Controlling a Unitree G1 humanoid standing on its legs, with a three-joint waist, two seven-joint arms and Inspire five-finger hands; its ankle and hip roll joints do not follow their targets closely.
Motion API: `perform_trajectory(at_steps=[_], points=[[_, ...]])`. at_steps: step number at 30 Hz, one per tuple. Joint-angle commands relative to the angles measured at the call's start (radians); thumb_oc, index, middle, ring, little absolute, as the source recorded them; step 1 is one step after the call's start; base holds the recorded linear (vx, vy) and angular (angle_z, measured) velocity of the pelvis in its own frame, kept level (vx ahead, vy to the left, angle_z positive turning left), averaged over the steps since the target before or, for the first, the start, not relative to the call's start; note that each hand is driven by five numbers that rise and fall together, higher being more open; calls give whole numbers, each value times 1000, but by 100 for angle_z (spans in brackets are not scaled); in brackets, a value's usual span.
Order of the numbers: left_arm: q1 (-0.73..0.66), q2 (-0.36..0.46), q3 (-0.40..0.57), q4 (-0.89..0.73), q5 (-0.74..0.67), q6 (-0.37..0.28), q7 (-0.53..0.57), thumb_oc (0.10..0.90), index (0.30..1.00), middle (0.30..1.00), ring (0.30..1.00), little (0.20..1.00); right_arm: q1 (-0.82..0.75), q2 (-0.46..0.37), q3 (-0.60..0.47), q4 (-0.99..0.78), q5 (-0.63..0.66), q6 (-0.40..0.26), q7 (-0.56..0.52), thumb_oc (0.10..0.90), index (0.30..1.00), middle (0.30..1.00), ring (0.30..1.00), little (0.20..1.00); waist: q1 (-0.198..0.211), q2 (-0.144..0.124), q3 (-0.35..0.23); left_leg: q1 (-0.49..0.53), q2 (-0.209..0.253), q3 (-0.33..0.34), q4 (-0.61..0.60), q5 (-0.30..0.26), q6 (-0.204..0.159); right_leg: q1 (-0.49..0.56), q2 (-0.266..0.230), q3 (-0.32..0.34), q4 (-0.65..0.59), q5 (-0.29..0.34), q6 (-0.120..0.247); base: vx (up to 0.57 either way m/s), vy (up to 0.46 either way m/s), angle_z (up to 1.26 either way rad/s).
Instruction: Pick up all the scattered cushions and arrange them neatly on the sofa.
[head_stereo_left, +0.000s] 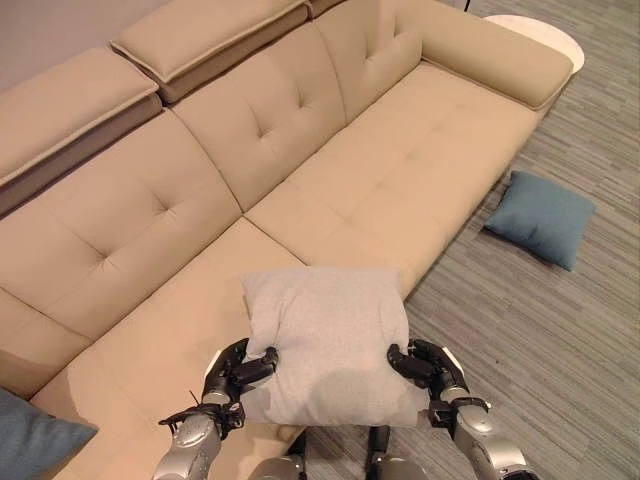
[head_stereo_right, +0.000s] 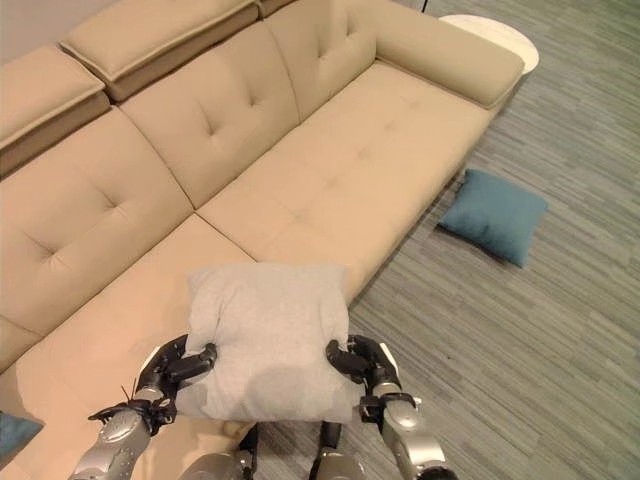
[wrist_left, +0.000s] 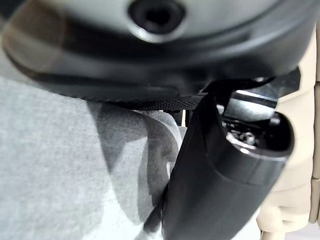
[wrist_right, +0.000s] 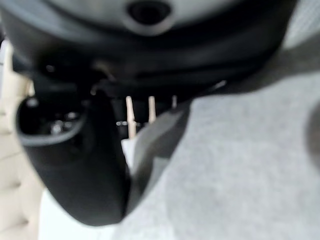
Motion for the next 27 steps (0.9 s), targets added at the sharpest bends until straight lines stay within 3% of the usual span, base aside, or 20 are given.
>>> perform_trajectory(at_steps=[1, 3, 5, 9, 12, 14, 16, 18, 21, 23, 27], points=[[-119, -55, -94, -100, 4, -77, -67, 400, 300, 300, 300, 300, -91, 78, 51, -186, -19, -118, 88, 400, 300, 300, 300, 300, 15, 4, -84, -21, -10, -95, 148, -148, -5, -3, 8, 74, 33, -55, 42, 91, -168, 38], [-126, -58, -97, -94, 0, -77, -59, 400, 300, 300, 300, 300, -92, 72, 48, -189, -11, -120, 81, 400, 300, 300, 300, 300, 8, 2, -92, -17, -2, -119, 138, -146, -20, -19, 10, 117, -9, -38, 44, 109, -196, 45], [-128, -54, -95, -90, -4, -86, -54, 400, 300, 300, 300, 300, -93, 72, 50, -184, -3, -125, 75, 400, 300, 300, 300, 300, 6, -4, -97, -10, 11, -144, 135, -144, -41, -20, 11, 115, -20, -33, 49, 128, -263, 39], [-134, -60, -109, -83, 5, -83, -45, 400, 300, 300, 300, 300, -71, 50, 33, -183, 1, -132, 59, 400, 300, 300, 300, 300, 1, -9, -115, -24, 60, -180, 127, -113, -99, 39, 23, 30, -75, -53, 22, 97, -320, 54], [-132, -85, -119, -66, 4, -81, -41, 400, 300, 300, 300, 300, -70, 35, 24, -184, 12, -139, 54, 400, 300, 300, 300, 300, -7, -4, -115, -58, 98, -165, 167, -73, -127, 85, 40, -36, -122, -57, 3, 45, -255, 107], [-112, -100, -117, -55, -3, -73, -41, 400, 300, 300, 300, 300, -68, 33, 24, -180, 21, -133, 57, 400, 300, 300, 300, 300, -8, -3, -112, -68, 103, -110, 193, -62, -116, 114, 46, -65, -146, -61, -11, 47, -193, 59], [-96, -105, -113, -44, 9, -66, -47, 400, 300, 300, 300, 300, -51, 34, 22, -183, 26, -130, 69, 400, 300, 300, 300, 300, -4, -11, -117, -71, 50, -90, 193, -96, -93, 138, 51, -76, -175, -59, -16, 46, -135, 32], [-91, -109, -104, -47, 17, -64, -44, 400, 300, 300, 300, 300, -34, 40, 9, -186, 19, -127, 58, 400, 300, 300, 300, 300, 0, -19, -122, -111, -9, -26, 186, -95, -59, 145, 56, -94, -182, -59, -18, -8, -55, 40], [-88, -101, -95, -54, 23, -59, -38, 400, 300, 300, 300, 300, -46, 50, 5, -190, 14, -124, 51, 400, 300, 300, 300, 300, 16, -25, -124, -135, -32, -25, 191, -99, -53, 127, 68, -90, -152, -70, -20, 41, 4, 29], [-82, -95, -88, -59, 28, -57, -34, 400, 300, 300, 300, 300, -50, 62, 8, -195, 4, -124, 53, 400, 300, 300, 300, 300, 26, -32, -121, -128, -48, -59, 188, -102, -44, 111, 68, -100, -80, -85, -18, 57, 28, -16], [-66, -85, -71, -66, 34, -56, -35, 400, 300, 300, 300, 300, -55, 78, 11, -202, -16, -118, 62, 400, 300, 300, 300, 300, 33, -35, -113, -88, -43, -66, 166, -116, -10, 54, 36, -106, 88, -81, 21, 51, 51, -10]])
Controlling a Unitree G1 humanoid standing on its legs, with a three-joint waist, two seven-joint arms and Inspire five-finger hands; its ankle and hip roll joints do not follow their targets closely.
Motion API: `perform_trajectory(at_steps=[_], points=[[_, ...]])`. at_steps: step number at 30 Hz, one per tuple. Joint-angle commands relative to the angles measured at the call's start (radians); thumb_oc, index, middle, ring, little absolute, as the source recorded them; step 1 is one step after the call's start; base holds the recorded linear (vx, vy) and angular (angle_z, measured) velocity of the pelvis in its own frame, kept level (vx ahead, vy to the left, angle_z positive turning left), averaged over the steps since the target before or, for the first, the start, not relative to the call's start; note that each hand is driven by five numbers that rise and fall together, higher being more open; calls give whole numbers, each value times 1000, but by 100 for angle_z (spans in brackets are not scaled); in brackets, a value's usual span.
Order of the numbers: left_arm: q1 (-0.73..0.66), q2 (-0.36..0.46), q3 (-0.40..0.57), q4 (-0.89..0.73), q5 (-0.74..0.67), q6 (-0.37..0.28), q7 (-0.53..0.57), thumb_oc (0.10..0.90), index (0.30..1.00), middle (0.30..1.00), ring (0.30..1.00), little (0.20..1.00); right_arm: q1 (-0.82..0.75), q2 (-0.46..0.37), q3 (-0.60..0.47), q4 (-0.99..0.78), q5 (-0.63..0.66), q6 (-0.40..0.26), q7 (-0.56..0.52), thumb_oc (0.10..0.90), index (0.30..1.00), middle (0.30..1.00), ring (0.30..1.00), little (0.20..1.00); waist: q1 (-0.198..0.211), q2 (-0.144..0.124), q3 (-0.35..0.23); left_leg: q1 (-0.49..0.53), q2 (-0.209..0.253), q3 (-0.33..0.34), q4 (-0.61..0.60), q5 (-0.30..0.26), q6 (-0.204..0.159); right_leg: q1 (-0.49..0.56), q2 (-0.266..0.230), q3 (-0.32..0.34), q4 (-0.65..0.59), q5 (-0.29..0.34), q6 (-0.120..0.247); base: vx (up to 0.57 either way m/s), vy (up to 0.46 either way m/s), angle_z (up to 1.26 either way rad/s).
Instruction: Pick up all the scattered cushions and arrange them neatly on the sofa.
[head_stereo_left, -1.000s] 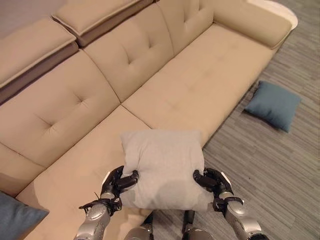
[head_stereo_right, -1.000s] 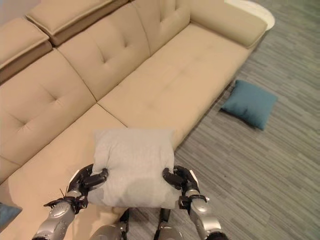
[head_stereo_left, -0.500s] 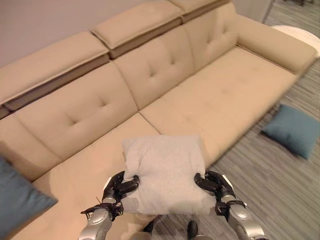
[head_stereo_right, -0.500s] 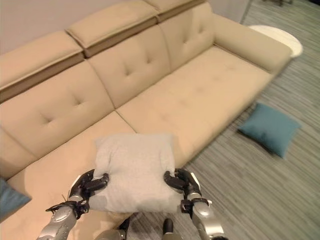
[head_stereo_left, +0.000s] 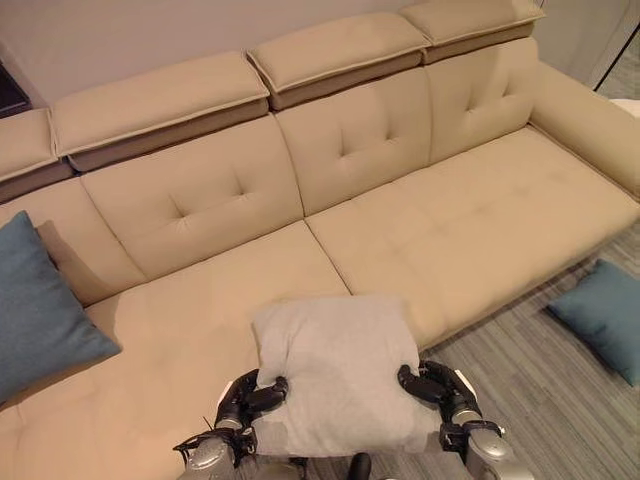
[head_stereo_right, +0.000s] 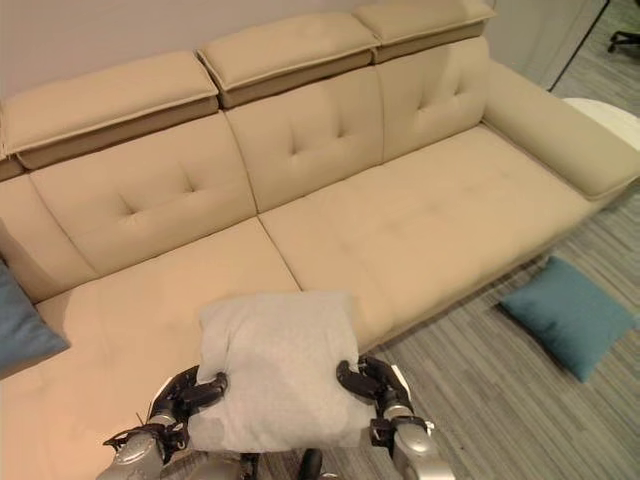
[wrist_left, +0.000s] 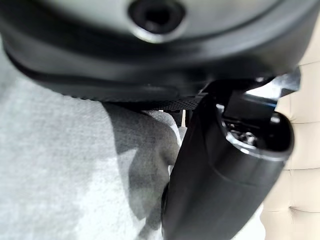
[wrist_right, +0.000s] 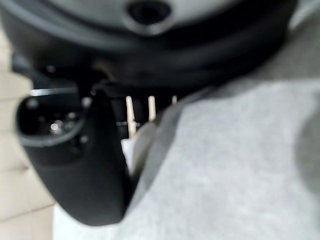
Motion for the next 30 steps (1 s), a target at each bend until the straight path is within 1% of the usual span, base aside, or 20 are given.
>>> perform_trajectory(at_steps=[1, 3, 5, 6, 8, 9, 11, 13, 15, 17, 18, 20, 21, 24, 25, 26, 27, 28, 29, 30], points=[[-100, -18, -32, -151, 32, -92, -65, 400, 300, 300, 300, 300, -132, 106, 40, -205, -1, -122, 72, 400, 300, 300, 300, 300, -2, -35, 5, 15, -31, -32, 88, -139, -3, -83, -98, 68, 277, 73, 163, 31, 88, -14], [-99, -11, -30, -156, 31, -98, -62, 400, 300, 300, 300, 300, -129, 117, 40, -199, 9, -125, 73, 400, 300, 300, 300, 300, -7, -24, 9, 29, -27, -60, 77, -139, 2, -127, -84, 124, 336, 63, 168, 56, 19, 3], [-101, -13, -28, -155, 27, -101, -64, 400, 300, 300, 300, 300, -119, 119, 30, -204, 15, -126, 75, 400, 300, 300, 300, 300, -11, -22, 4, 44, -27, -92, 65, -147, -3, -114, -88, 176, 270, 31, 149, 151, -102, 27], [-106, -16, -30, -157, 20, -102, -61, 400, 300, 300, 300, 300, -119, 117, 22, -207, 26, -130, 73, 400, 300, 300, 300, 300, -16, -19, -3, 46, -21, -113, 62, -153, -12, -117, -101, 234, 189, 22, 132, 140, -124, 29], [-105, -17, -31, -157, 20, -102, -61, 400, 300, 300, 300, 300, -119, 117, 22, -207, 26, -130, 73, 400, 300, 300, 300, 300, -17, -17, 0, 51, -20, -114, 62, -156, -12, -109, -100, 233, 186, 21, 131, 114, -113, 38], [-110, -21, -32, -154, 15, -105, -58, 400, 300, 300, 300, 300, -122, 114, 20, -207, 32, -133, 71, 400, 300, 300, 300, 300, -24, -19, -2, 62, -16, -141, 57, -168, -23, -124, -114, 282, 98, 49, 133, 202, -222, 38], [-119, -23, -32, -152, 9, -112, -53, 400, 300, 300, 300, 300, -134, 109, 28, -207, 34, -134, 71, 400, 300, 300, 300, 300, -28, -24, -1, 90, -4, -161, 38, -179, -44, -137, -139, 264, 25, 93, 146, 231, -275, 32], [-112, -23, -28, -149, 15, -118, -53, 400, 300, 300, 300, 300, -132, 109, 32, -204, 22, -132, 75, 400, 300, 300, 300, 300, -29, -37, -10, 106, 7, -178, 30, -188, -59, -117, -137, 233, -5, 95, 149, 184, -275, 39], [-110, -29, -26, -147, 10, -120, -54, 400, 300, 300, 300, 300, -129, 97, 30, -205, 18, -135, 75, 400, 300, 300, 300, 300, -34, -40, -19, 112, 40, -183, 32, -182, -82, -103, -121, 217, -16, 98, 143, 179, -308, 71], [-113, -39, -36, -143, 9, -122, -59, 400, 300, 300, 300, 300, -129, 85, 22, -213, 32, -146, 75, 400, 300, 300, 300, 300, -43, -40, -19, 86, 77, -156, 75, -173, -108, -70, -107, 179, -44, 84, 128, 156, -307, 53], [-121, -45, -40, -142, 6, -125, -56, 400, 300, 300, 300, 300, -137, 76, 19, -210, 43, -161, 64, 400, 300, 300, 300, 300, -47, -40, -10, 52, 108, -118, 134, -125, -127, -53, -97, 156, -51, 76, 115, 127, -317, 66], [-109, -50, -44, -149, 0, -117, -63, 400, 300, 300, 300, 300, -132, 65, 8, -218, 65, -159, 63, 400, 300, 300, 300, 300, -51, -50, 8, -23, 148, -15, 299, -103, -106, 5, -79, 120, -82, 57, 81, 143, -292, 60], [-109, -49, -44, -149, 0, -117, -63, 400, 300, 300, 300, 300, -131, 65, 8, -218, 65, -159, 63, 400, 300, 300, 300, 300, -51, -49, 8, -24, 149, -15, 302, -104, -106, 5, -78, 120, -82, 57, 81, 136, -172, 33], [-108, -50, -41, -150, 3, -109, -71, 400, 300, 300, 300, 300, -120, 63, 2, -228, 64, -155, 65, 400, 300, 300, 300, 300, -47, -59, 5, -63, 107, 26, 296, -145, -86, 33, -70, 101, -103, 44, 71, 106, -84, 10], [-108, -50, -41, -151, 3, -109, -71, 400, 300, 300, 300, 300, -119, 63, 2, -228, 64, -155, 65, 400, 300, 300, 300, 300, -48, -60, 5, -64, 106, 25, 297, -146, -85, 34, -71, 100, -104, 43, 72, 189, -102, 10], [-121, -51, -46, -149, 10, -107, -74, 400, 300, 300, 300, 300, -114, 71, -15, -233, 64, -151, 58, 400, 300, 300, 300, 300, -45, -72, -8, -114, 67, 110, 246, -149, -64, 56, -61, 74, -117, 35, 69, 138, -61, 28], [-121, -51, -46, -149, 10, -106, -74, 400, 300, 300, 300, 300, -114, 71, -15, -233, 64, -151, 58, 400, 300, 300, 300, 300, -45, -73, -10, -116, 66, 110, 246, -149, -64, 54, -62, 74, -117, 35, 69, 183, -84, 49], [-128, -50, -48, -148, 14, -106, -74, 400, 300, 300, 300, 300, -115, 74, -21, -233, 65, -152, 49, 400, 300, 300, 300, 300, -39, -73, -14, -150, 46, 150, 238, -128, -59, 65, -51, 64, -122, 30, 67, 90, -27, 64], [-132, -47, -47, -149, 20, -106, -71, 400, 300, 300, 300, 300, -122, 79, -22, -230, 63, -152, 42, 400, 300, 300, 300, 300, -28, -73, -13, -173, 33, 160, 246, -123, -60, 73, -40, 67, -120, 24, 66, 151, -5, 57], [-133, -43, -43, -152, 24, -108, -70, 400, 300, 300, 300, 300, -128, 85, -18, -229, 59, -151, 42, 400, 300, 300, 300, 300, -16, -69, -19, -158, 27, 163, 207, -116, -59, 73, -28, 75, -113, 15, 68, 161, 40, 36]])
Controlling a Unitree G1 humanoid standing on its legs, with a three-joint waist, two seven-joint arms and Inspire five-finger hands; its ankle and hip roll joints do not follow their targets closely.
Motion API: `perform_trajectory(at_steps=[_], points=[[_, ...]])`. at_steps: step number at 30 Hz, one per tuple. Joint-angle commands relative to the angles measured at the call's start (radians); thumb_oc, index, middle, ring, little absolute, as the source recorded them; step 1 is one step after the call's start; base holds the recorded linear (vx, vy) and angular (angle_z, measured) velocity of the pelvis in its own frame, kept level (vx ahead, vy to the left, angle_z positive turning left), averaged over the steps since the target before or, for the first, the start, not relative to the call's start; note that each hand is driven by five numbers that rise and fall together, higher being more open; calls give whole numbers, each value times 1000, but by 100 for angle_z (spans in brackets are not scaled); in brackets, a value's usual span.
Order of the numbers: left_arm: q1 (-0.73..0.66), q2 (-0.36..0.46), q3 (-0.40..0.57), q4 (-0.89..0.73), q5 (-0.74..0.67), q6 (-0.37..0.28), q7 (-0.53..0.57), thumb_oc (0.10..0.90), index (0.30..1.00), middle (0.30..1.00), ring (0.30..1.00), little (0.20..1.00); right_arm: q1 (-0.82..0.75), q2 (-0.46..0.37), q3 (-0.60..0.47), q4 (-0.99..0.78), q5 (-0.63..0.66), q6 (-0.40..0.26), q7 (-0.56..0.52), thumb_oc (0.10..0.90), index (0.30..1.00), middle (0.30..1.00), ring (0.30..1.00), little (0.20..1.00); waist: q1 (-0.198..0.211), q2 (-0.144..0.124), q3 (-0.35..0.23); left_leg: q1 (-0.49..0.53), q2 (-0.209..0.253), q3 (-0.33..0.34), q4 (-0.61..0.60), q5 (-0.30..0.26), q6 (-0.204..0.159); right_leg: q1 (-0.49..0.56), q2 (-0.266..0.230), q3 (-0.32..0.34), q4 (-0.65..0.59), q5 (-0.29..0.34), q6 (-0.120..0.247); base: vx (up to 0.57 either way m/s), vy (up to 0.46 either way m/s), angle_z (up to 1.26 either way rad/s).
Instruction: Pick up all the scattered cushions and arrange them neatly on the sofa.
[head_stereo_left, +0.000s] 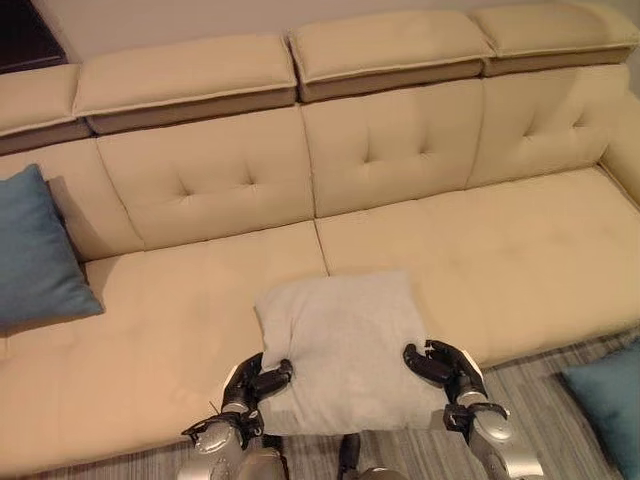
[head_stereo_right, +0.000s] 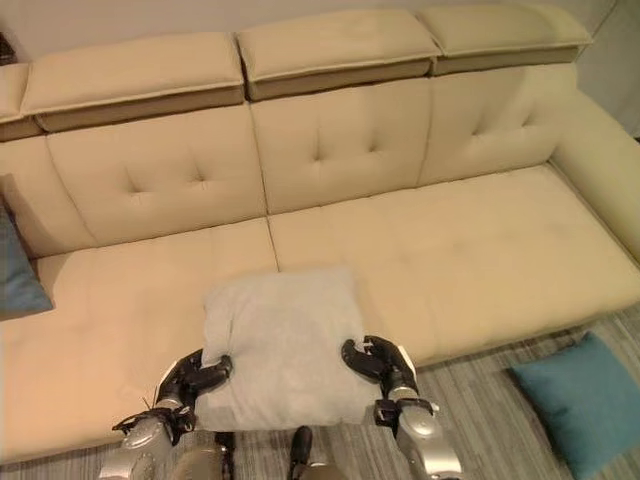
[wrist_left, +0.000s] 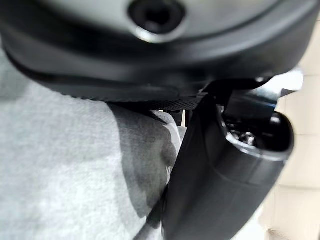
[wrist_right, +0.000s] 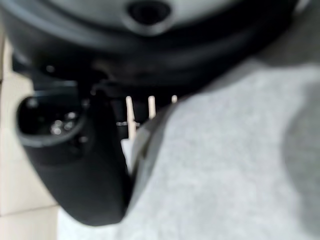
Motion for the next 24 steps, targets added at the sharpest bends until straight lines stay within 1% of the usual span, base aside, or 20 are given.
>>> perform_trajectory(at_steps=[1, 3, 4, 5, 6, 9, 10, 11, 12, 13, 14, 15, 16, 17, 18, 21, 22, 24], points=[[-52, -5, -47, -152, 33, -100, -75, 400, 300, 300, 300, 300, -92, 101, 42, -203, 29, -145, 49, 400, 300, 300, 300, 300, 34, 6, -87, 42, -24, 6, -71, -81, 6, 24, -25, 42, 95, -64, 138, 182, 86, -4], [-36, 3, -32, -159, 37, -100, -75, 400, 300, 300, 300, 300, -90, 113, 44, -200, 11, -145, 52, 400, 300, 300, 300, 300, 45, 6, -97, 88, -52, -40, -115, -85, 20, 19, -31, 34, 147, -69, 153, 157, 84, -46], [-30, 8, -26, -164, 41, -98, -73, 400, 300, 300, 300, 300, -90, 117, 44, -198, 1, -142, 58, 400, 300, 300, 300, 300, 47, 7, -98, 120, -53, -42, -137, -91, 27, 17, -38, 31, 188, -71, 166, 135, 87, -70], [-23, 16, -22, -171, 42, -96, -73, 400, 300, 300, 300, 300, -96, 121, 49, -203, -7, -136, 62, 400, 300, 300, 300, 300, 43, 12, -93, 148, -52, -43, -148, -93, 39, -6, -50, 36, 261, -63, 181, 119, 97, -60], [-21, 23, -17, -177, 41, -98, -72, 400, 300, 300, 300, 300, -104, 125, 51, -208, -10, -134, 65, 400, 300, 300, 300, 300, 37, 18, -89, 158, -47, -52, -157, -87, 48, -49, -54, 54, 346, -40, 202, 66, 66, -41], [-21, 23, -17, -177, 41, -98, -72, 400, 300, 300, 300, 300, -104, 125, 51, -208, -10, -134, 65, 400, 300, 300, 300, 300, 37, 18, -90, 157, -47, -52, -157, -87, 48, -50, -54, 54, 346, -40, 202, 30, 16, 12], [-22, 30, -10, -181, 44, -104, -69, 400, 300, 300, 300, 300, -108, 135, 52, -213, -9, -136, 70, 400, 300, 300, 300, 300, 25, 24, -87, 184, -46, -69, -168, -93, 56, -85, -58, 94, 397, -42, 220, 176, -37, 20], [-39, 30, 0, -180, 45, -114, -57, 400, 300, 300, 300, 300, -123, 135, 48, -214, -22, -141, 62, 400, 300, 300, 300, 300, 24, 45, -98, 214, -35, -83, -208, -95, 51, -95, -110, 99, 319, -44, 207, 176, -37, 6], [-39, 30, 0, -180, 45, -114, -57, 400, 300, 300, 300, 300, -123, 135, 48, -214, -22, -141, 62, 400, 300, 300, 300, 300, 24, 45, -98, 214, -35, -83, -208, -95, 51, -95, -110, 99, 318, -43, 207, 202, -133, 14], [-58, 33, 0, -194, 52, -124, -38, 400, 300, 300, 300, 300, -134, 131, 46, -229, -38, -143, 49, 400, 300, 300, 300, 300, 23, 52, -108, 230, -30, -92, -230, -97, 43, -122, -148, 101, 253, -19, 202, 146, -129, 12], [-70, 38, 0, -205, 58, -137, -33, 400, 300, 300, 300, 300, -133, 130, 38, -237, -50, -141, 42, 400, 300, 300, 300, 300, 15, 45, -112, 241, -36, -106, -235, -97, 36, -102, -151, 112, 206, -8, 212, 185, -162, 12], [-77, 39, -5, -217, 73, -138, -27, 400, 300, 300, 300, 300, -135, 131, 40, -243, -60, -144, 39, 400, 300, 300, 300, 300, 11, 39, -113, 250, -39, -110, -238, -100, 34, -87, -149, 115, 177, -2, 212, 140, -126, 41], [-85, 39, -3, -215, 84, -146, -20, 400, 300, 300, 300, 300, -143, 131, 42, -240, -66, -149, 31, 400, 300, 300, 300, 300, 14, 33, -120, 258, -41, -106, -247, -100, 28, -66, -151, 100, 141, 10, 218, 136, -179, 52], [-114, 38, -3, -226, 90, -157, 2, 400, 300, 300, 300, 300, -175, 118, 51, -246, -81, -160, 11, 400, 300, 300, 300, 300, 18, 33, -131, 255, -31, -106, -267, -85, 12, -44, -140, 75, 90, 24, 216, 105, -178, 71], [-128, 31, -4, -231, 79, -160, 6, 400, 300, 300, 300, 300, -188, 111, 57, -248, -86, -159, 6, 400, 300, 300, 300, 300, 18, 36, -136, 254, -26, -110, -280, -77, 6, -40, -131, 77, 69, 25, 214, 81, -186, 43], [-168, 25, -12, -240, 78, -170, 23, 400, 300, 300, 300, 300, -234, 83, 70, -256, -105, -163, -11, 400, 300, 300, 300, 300, 17, 48, -149, 256, -8, -126, -324, -56, -15, -12, -110, 41, 11, 26, 203, 42, -160, 37], [-190, 20, -12, -262, 72, -176, 34, 400, 300, 300, 300, 300, -265, 65, 78, -260, -114, -162, -20, 400, 300, 300, 300, 300, 19, 61, -147, 239, 10, -137, -327, -43, -34, -17, -96, 20, 4, 8, 195, -18, -176, 25], [-203, 15, -13, -273, 84, -182, 46, 400, 300, 300, 300, 300, -288, 55, 78, -263, -121, -167, -34, 400, 300, 300, 300, 300, 17, 74, -141, 226, 26, -142, -327, -32, -50, -24, -84, 7, 4, -8, 190, -43, -139, 39]])
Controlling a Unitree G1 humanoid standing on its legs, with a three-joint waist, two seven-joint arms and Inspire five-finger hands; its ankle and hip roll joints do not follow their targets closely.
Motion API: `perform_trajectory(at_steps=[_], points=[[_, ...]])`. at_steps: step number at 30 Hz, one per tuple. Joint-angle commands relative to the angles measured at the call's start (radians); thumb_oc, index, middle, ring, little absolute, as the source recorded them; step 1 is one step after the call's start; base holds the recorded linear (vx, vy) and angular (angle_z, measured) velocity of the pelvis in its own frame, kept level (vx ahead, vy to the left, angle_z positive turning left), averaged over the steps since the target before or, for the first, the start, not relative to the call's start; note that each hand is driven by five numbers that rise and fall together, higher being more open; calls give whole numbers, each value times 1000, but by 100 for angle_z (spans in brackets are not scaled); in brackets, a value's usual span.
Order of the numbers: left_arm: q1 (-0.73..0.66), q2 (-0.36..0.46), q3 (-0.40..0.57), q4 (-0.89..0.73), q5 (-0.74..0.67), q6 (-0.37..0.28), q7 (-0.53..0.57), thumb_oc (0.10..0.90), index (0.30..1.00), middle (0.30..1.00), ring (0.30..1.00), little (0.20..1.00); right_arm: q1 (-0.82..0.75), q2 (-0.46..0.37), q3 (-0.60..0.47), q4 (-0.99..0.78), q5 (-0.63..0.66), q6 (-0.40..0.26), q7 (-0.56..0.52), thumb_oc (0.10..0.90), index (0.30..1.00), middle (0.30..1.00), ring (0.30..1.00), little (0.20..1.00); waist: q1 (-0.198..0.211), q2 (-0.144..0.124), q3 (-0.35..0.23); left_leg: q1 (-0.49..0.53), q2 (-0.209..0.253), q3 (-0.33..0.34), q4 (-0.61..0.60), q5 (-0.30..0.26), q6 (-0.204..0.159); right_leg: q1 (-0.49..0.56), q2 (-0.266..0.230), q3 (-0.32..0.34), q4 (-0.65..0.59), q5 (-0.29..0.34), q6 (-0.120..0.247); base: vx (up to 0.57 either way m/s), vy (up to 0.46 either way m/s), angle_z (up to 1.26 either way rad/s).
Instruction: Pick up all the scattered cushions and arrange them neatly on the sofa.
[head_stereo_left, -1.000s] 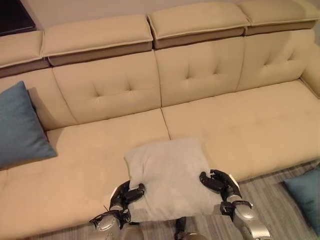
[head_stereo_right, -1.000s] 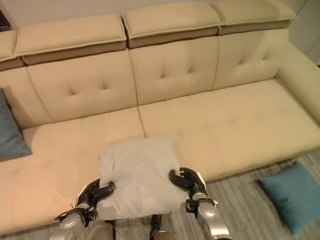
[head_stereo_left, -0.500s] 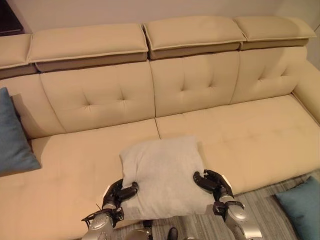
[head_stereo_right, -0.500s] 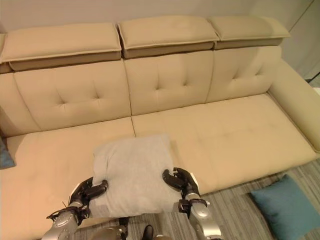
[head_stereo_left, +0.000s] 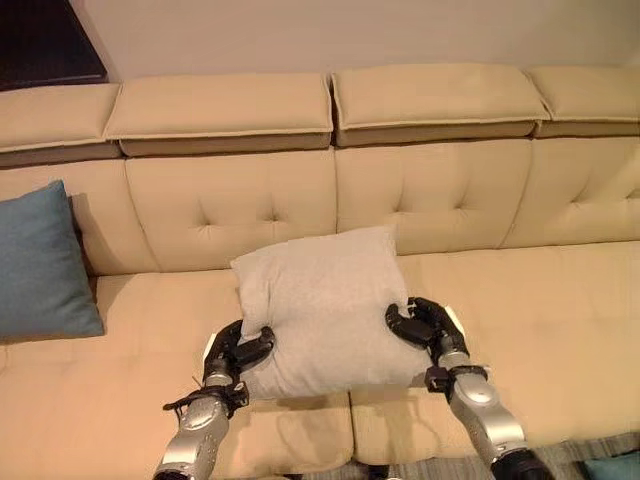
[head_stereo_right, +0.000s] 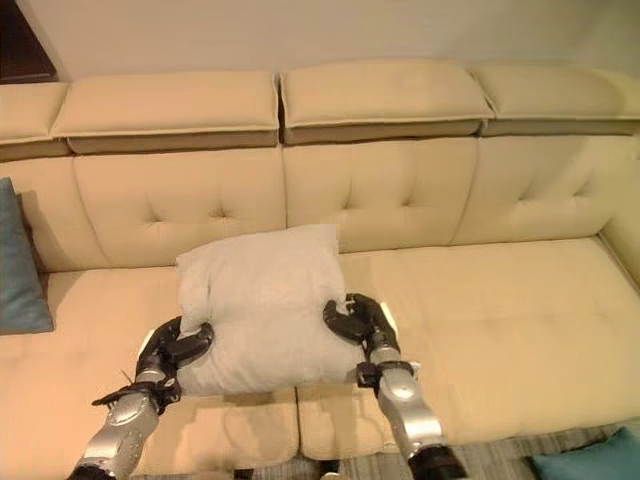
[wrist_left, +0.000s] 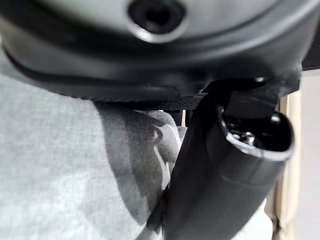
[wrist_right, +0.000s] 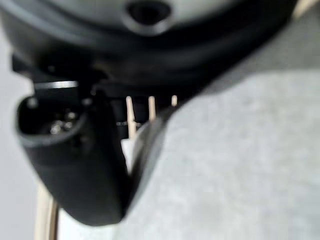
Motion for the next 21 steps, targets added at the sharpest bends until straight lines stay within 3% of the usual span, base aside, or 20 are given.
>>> perform_trajectory(at_steps=[1, 5, 10, 15, 21], points=[[-147, -33, -81, -142, 54, -164, -34, 400, 300, 300, 300, 300, -107, 67, 39, -158, -31, -172, 19, 400, 300, 300, 300, 300, -3, 29, -61, 9, 43, 59, 1, -63, -65, 63, 4, -42, 13, -139, 45, -71, -85, 17], [-278, -41, -116, -122, 75, -200, 27, 400, 300, 300, 300, 300, -220, 56, 59, -133, -56, -206, -51, 400, 300, 300, 300, 300, -8, 49, -30, -63, 48, 40, 1, -33, -81, 12, 3, -61, 13, -135, 44, -206, -28, 11], [-700, 54, -181, -15, 196, -277, 230, 400, 300, 300, 300, 300, -625, -7, 118, -1, -149, -252, -232, 400, 300, 300, 300, 300, -16, 78, -6, -272, 45, 22, 1, 8, -109, -207, -1, -50, 13, -73, 62, -220, 12, 21], [-875, 110, -198, 42, 282, -297, 347, 400, 300, 300, 300, 300, -809, -32, 133, 61, -266, -273, -370, 400, 300, 300, 300, 300, -10, 69, -36, -384, 49, 31, 1, 32, -122, -323, 5, -29, 13, -44, 71, -78, 21, -8], [-1079, 173, -250, 137, 383, -281, 444, 400, 300, 300, 300, 300, -1002, -101, 189, 160, -417, -244, -514, 400, 300, 300, 300, 300, -4, 54, -57, -480, 42, 29, 1, 51, -129, -426, -3, -20, 13, -20, 80, 5, 27, -7]])
